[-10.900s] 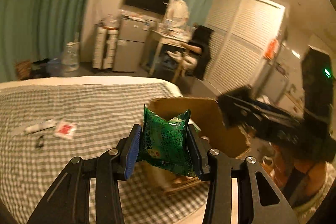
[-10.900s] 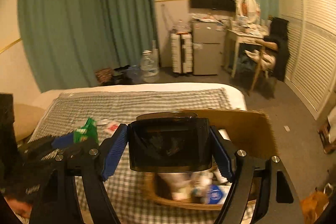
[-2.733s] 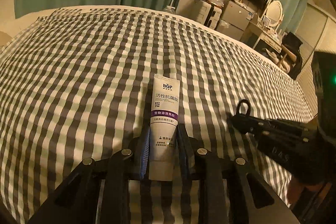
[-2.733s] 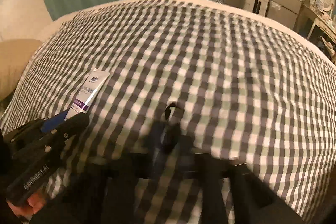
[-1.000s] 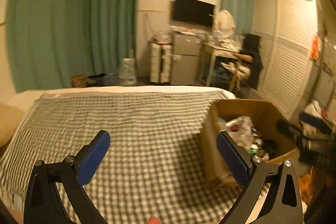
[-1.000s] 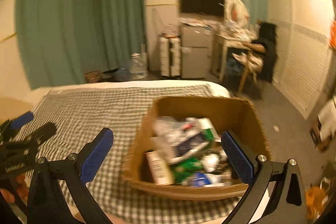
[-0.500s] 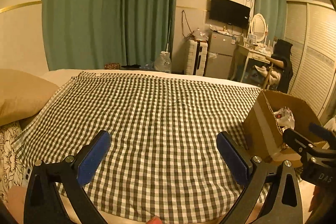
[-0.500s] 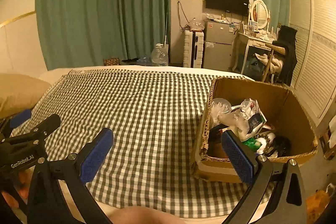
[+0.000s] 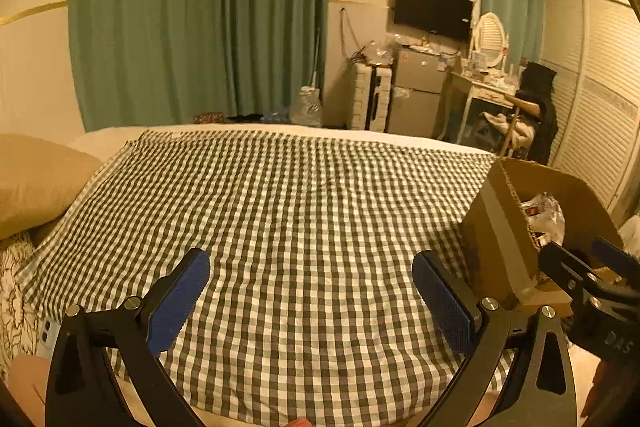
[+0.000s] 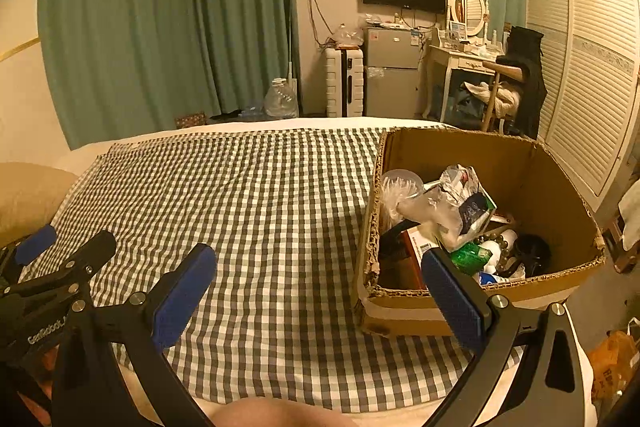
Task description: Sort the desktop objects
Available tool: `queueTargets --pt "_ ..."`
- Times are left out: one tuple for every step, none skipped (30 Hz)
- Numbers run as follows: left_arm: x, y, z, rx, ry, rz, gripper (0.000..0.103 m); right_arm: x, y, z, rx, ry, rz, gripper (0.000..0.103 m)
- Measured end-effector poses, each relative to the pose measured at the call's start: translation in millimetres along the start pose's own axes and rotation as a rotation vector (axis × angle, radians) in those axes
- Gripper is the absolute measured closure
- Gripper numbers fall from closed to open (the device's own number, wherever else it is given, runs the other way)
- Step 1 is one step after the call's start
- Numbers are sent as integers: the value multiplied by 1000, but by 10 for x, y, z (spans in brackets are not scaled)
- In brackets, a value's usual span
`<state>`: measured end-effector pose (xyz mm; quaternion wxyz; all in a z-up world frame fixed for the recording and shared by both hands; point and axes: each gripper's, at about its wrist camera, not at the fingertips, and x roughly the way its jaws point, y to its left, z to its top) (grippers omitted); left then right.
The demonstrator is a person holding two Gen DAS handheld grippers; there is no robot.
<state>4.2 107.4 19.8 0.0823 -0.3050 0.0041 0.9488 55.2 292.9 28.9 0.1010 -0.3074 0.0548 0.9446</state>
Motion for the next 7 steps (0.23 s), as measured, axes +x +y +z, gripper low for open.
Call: queueTargets --pt "21 10 5 -6 9 -13 0 2 -2 -4 1 1 4 0" --pt "42 14 20 -13 17 -35 0 8 -6 -9 3 4 5 0" --pt "54 11 23 -18 22 -61 0 14 -2 -20 3 6 1 0" --pt "57 2 27 -20 22 -88 0 17 -2 -29 3 7 -2 0" --pt "53 -9 30 -23 20 -91 0 19 -11 -39 4 9 -4 0" --pt "52 -24 31 -17 25 -102 0 19 -23 -46 7 10 -2 0" --pt "44 -32 26 -12 26 -110 0 16 -38 -49 10 12 0 0"
